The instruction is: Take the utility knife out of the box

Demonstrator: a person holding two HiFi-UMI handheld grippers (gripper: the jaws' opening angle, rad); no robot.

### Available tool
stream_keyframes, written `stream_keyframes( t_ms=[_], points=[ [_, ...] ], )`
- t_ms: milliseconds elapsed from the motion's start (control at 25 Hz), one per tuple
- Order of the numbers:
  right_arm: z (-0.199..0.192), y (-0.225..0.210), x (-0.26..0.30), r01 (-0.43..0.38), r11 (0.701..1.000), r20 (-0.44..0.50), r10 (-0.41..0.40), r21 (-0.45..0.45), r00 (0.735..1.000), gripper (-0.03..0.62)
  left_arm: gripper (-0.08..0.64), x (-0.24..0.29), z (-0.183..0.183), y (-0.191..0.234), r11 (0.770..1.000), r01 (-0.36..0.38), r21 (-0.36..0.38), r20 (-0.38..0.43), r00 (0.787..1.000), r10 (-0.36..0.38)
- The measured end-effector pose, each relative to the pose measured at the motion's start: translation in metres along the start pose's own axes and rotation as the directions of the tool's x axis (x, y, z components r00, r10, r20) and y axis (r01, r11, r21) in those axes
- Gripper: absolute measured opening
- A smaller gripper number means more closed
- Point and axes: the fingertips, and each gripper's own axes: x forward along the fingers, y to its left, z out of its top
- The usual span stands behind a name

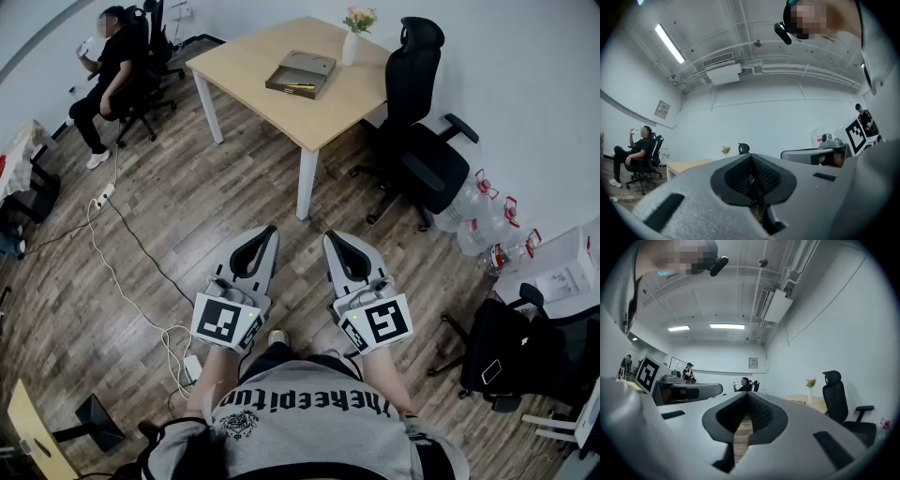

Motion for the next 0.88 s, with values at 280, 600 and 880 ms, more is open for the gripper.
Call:
stream_keyframes(
  t_ms=[280,600,880],
  points=[
    [-0.001,0.003,0.008,-0.003,1.0,0.0,0.003,-0.005,1.0,0.006,0.018,0.001,0.001,0.008,1.0,0.0,0.003,0.01,1.0,0.0],
    [-0.003,0.008,0.028,0.018,1.0,-0.002,-0.018,-0.009,1.0,0.005,0.018,0.002,-0.001,0.029,1.0,0.016,-0.005,0.007,1.0,-0.016],
    [-0.002,0.018,0.05,0.06,0.998,0.054,-0.059,-0.012,0.997,0.006,0.018,-0.002,-0.006,0.059,0.999,0.046,-0.004,0.006,0.999,-0.046]
  ],
)
